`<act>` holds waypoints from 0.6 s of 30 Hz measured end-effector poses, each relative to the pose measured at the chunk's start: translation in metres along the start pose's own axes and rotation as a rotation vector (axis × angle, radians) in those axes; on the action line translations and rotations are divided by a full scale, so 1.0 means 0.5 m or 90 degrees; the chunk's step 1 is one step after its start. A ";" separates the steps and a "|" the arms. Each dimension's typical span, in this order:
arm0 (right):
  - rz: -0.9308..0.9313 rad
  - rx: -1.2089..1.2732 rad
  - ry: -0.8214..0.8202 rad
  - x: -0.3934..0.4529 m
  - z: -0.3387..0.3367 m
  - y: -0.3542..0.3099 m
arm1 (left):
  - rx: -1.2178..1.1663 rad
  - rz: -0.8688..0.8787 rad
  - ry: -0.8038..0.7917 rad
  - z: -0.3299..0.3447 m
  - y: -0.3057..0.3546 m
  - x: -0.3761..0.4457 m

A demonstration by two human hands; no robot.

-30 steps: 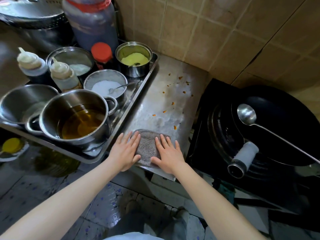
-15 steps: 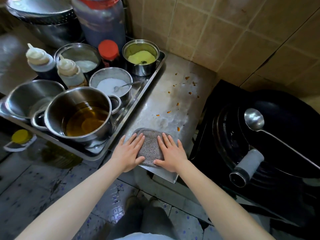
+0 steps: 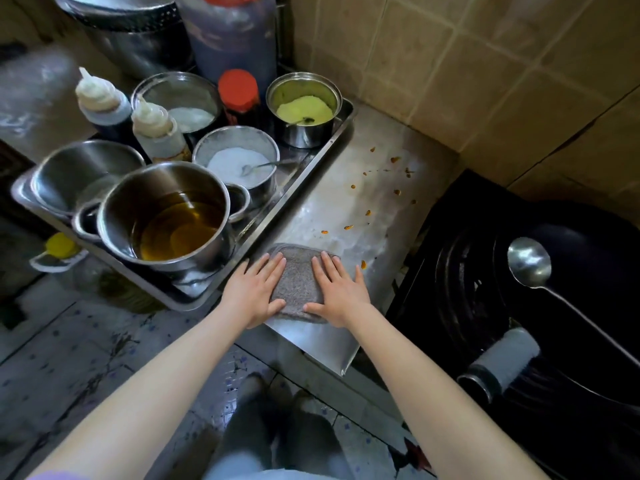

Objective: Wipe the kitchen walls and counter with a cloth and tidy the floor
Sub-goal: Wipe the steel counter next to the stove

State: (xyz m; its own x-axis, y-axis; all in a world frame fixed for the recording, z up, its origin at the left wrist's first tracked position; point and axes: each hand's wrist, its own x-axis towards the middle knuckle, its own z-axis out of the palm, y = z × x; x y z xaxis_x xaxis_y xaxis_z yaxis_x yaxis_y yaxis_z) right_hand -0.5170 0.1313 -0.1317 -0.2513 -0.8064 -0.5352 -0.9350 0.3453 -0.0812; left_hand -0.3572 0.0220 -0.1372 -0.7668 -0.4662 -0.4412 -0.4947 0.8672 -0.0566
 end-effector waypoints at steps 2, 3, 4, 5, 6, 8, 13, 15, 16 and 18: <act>-0.001 -0.010 0.001 0.008 -0.005 0.004 | -0.002 0.000 -0.001 -0.005 -0.002 0.011; 0.001 -0.015 0.003 0.014 -0.010 0.007 | -0.008 -0.001 -0.001 -0.008 -0.004 0.018; 0.004 -0.021 0.005 0.021 -0.016 0.012 | -0.014 -0.002 -0.001 -0.012 -0.006 0.025; 0.008 -0.026 0.008 0.028 -0.023 0.017 | -0.020 0.001 -0.001 -0.017 -0.008 0.033; 0.012 -0.027 0.009 0.035 -0.029 0.021 | -0.028 0.005 -0.004 -0.021 -0.010 0.040; 0.016 -0.026 0.009 0.043 -0.037 0.026 | -0.039 0.008 -0.014 -0.027 -0.009 0.050; 0.019 -0.041 0.013 0.067 -0.053 0.042 | -0.046 0.009 -0.019 -0.042 -0.004 0.074; 0.024 -0.045 0.014 0.075 -0.062 0.046 | -0.054 0.015 -0.026 -0.049 -0.006 0.084; 0.029 -0.047 0.015 0.077 -0.065 0.049 | -0.052 0.015 -0.030 -0.053 -0.006 0.089; 0.042 -0.043 0.022 0.077 -0.067 0.054 | -0.045 0.016 -0.031 -0.057 -0.004 0.101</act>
State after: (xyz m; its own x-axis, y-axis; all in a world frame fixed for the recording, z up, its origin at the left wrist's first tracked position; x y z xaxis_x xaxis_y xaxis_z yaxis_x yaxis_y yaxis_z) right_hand -0.5605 0.0936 -0.1262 -0.3203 -0.7996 -0.5080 -0.9305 0.3662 0.0102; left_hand -0.4068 -0.0082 -0.1337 -0.7596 -0.4334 -0.4849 -0.5038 0.8636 0.0174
